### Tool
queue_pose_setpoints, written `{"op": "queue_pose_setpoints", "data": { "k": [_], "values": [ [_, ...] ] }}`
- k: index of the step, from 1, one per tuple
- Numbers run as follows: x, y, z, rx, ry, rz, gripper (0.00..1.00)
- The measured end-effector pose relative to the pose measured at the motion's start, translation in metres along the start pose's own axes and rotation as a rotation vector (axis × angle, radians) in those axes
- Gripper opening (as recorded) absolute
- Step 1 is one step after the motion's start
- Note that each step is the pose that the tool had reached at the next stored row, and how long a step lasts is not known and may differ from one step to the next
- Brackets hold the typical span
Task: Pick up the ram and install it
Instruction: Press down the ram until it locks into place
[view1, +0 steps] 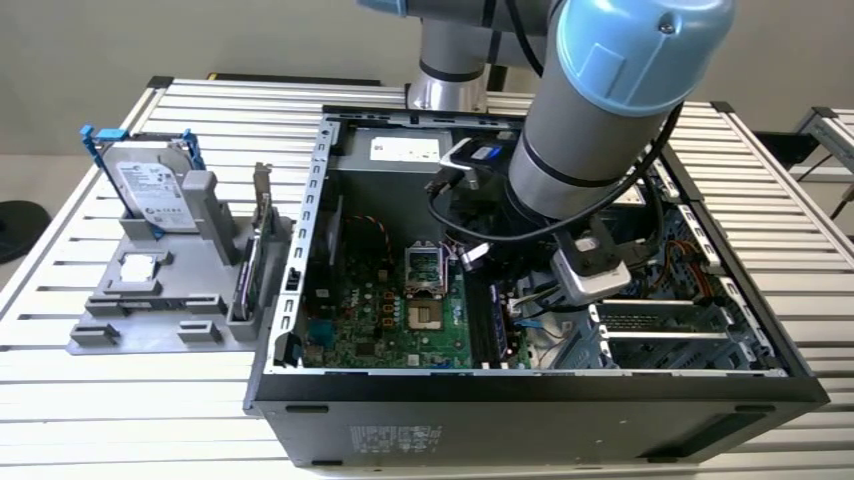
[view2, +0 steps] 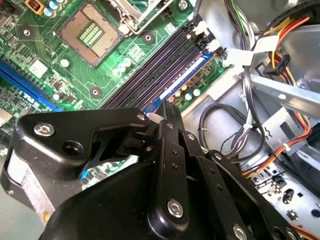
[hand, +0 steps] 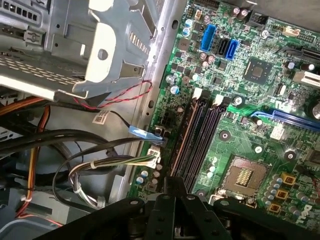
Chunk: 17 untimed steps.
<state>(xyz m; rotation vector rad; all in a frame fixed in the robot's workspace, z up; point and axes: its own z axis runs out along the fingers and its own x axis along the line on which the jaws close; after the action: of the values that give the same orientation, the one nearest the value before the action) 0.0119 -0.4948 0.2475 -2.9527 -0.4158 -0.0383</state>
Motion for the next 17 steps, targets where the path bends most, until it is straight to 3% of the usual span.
{"op": "queue_pose_setpoints", "data": {
  "k": [10, 17],
  "values": [
    [0.0, 0.0, 0.0007, 0.0049, -0.0161, -0.103, 0.0],
    [0.0, 0.0, 0.0008, 0.0104, -0.034, -0.218, 0.0]
  ]
}}
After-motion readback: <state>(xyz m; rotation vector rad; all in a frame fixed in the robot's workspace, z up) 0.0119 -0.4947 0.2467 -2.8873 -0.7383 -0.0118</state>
